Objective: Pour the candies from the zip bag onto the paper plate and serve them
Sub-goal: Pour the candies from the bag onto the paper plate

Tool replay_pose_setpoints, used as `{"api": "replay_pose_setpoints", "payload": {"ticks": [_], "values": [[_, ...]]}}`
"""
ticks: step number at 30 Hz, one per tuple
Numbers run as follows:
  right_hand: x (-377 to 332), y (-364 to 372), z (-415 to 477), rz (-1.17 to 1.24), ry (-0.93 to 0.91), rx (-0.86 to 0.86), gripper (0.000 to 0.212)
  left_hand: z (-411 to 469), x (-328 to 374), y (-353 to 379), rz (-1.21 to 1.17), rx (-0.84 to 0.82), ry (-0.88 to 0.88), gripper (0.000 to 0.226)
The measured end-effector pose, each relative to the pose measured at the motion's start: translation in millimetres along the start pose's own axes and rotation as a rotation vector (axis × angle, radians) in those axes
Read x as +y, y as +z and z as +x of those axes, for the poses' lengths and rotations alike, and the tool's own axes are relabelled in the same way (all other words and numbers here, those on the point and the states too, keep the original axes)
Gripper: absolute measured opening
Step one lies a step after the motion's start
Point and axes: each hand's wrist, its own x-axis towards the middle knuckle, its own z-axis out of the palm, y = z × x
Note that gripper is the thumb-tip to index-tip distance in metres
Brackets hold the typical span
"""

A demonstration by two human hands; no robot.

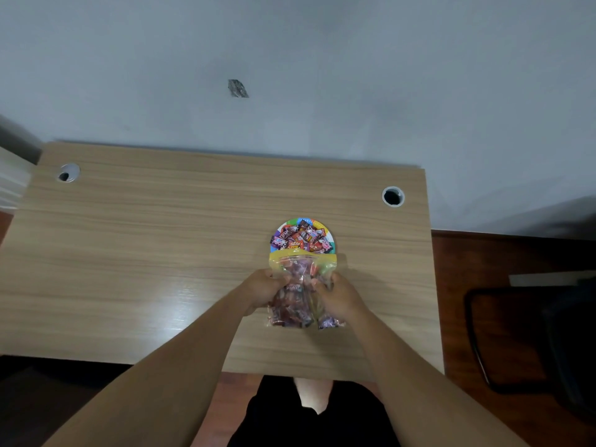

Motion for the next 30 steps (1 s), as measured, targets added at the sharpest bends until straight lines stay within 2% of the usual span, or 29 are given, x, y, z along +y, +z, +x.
{"api": "replay_pose_setpoints", "payload": {"ticks": [14, 20, 25, 30], "values": [[9, 2, -5, 0.012, 0.006, 0.005, 0.021, -11, -9, -3, -0.049, -0.048, 0.002, 0.026], [13, 4, -3, 0.033, 0.028, 0.015, 0.041, -14, -8, -8, -0.071, -0.050, -0.015, 0.030], [12, 1, -6, 0.040, 0.031, 0.046, 0.035, -16, -7, -7, -0.084, -0.064, -0.002, 0.031], [16, -2, -9, 0.047, 0.001, 0.061, 0.041, -16, -7, -9, -0.086, -0.068, 0.018, 0.029]]}}
